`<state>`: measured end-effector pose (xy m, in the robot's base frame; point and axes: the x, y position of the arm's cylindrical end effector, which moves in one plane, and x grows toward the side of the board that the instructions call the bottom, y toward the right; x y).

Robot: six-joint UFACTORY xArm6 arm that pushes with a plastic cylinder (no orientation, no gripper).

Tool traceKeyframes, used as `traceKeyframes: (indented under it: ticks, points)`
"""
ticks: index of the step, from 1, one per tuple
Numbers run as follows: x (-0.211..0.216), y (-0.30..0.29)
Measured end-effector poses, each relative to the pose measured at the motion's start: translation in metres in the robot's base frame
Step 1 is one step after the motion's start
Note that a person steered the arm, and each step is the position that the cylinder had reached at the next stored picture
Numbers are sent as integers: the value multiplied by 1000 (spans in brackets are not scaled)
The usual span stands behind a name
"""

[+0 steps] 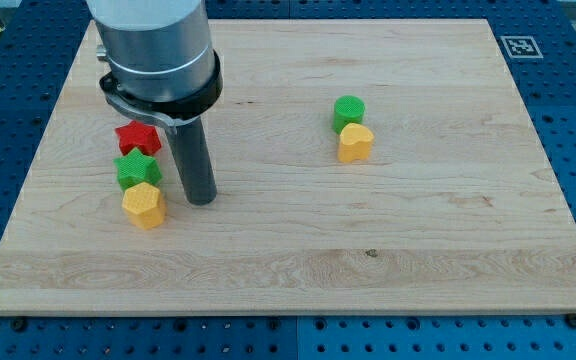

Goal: Nudge the yellow hexagon left a bit

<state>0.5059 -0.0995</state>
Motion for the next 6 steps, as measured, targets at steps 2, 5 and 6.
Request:
traceKeyframes:
  ticks: [2, 5, 6]
  points:
    - [8, -7]
    - [9, -38]
    - [9, -43]
